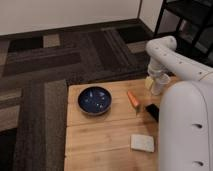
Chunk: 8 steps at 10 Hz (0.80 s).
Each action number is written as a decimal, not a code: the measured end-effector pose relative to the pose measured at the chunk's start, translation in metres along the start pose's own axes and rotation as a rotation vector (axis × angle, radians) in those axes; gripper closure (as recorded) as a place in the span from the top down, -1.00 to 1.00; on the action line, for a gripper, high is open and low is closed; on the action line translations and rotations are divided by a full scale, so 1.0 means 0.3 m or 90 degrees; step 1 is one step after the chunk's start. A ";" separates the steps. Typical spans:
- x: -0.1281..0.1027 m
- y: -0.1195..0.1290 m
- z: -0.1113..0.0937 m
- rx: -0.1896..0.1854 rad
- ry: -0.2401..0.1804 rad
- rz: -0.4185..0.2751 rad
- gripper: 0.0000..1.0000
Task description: Place the ceramic cup in the ceramic bowl
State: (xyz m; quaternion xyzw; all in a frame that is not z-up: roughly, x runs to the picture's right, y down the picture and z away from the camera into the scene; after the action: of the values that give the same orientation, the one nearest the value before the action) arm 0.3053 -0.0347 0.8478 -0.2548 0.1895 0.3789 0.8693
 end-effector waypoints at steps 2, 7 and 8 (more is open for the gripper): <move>0.000 -0.024 0.031 -0.006 -0.002 -0.013 0.30; -0.005 -0.046 0.036 -0.008 0.002 -0.025 -0.60; -0.001 -0.056 0.021 0.003 0.012 -0.027 -0.87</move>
State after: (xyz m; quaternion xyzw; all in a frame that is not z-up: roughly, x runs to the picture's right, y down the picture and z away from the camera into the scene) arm 0.3189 -0.0409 0.8581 -0.2603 0.1935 0.3576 0.8757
